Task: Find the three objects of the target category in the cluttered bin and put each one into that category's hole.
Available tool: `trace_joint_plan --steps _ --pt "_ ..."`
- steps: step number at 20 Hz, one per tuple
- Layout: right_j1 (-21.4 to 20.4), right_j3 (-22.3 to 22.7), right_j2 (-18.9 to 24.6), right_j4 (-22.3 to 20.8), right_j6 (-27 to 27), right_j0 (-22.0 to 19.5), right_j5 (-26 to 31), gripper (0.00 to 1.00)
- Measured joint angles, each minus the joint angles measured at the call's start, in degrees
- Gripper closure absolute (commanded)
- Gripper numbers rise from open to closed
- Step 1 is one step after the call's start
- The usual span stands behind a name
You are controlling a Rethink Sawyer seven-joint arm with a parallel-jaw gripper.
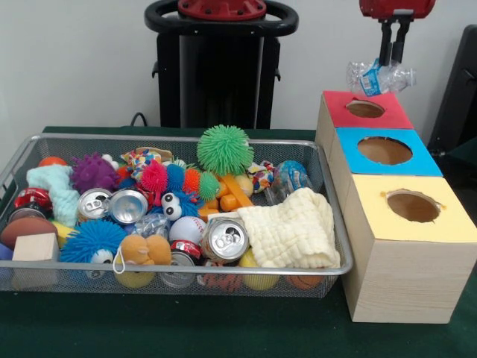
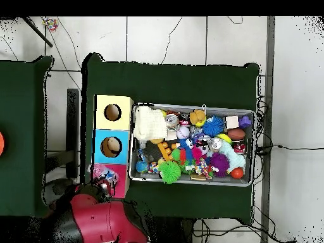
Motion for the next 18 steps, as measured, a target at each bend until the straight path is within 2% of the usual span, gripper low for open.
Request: trace_joint_plan --steps 6,12,18 --pt "2.65 -0.67 -1.07 0.45 0.00 3.16 0.00 1.00" --pt "10.38 -5.19 -4.29 1.18 0.06 6.79 0.00 1.00" --pt "12.50 -9.63 -5.09 4.18 0.78 7.55 0.87 1.00"
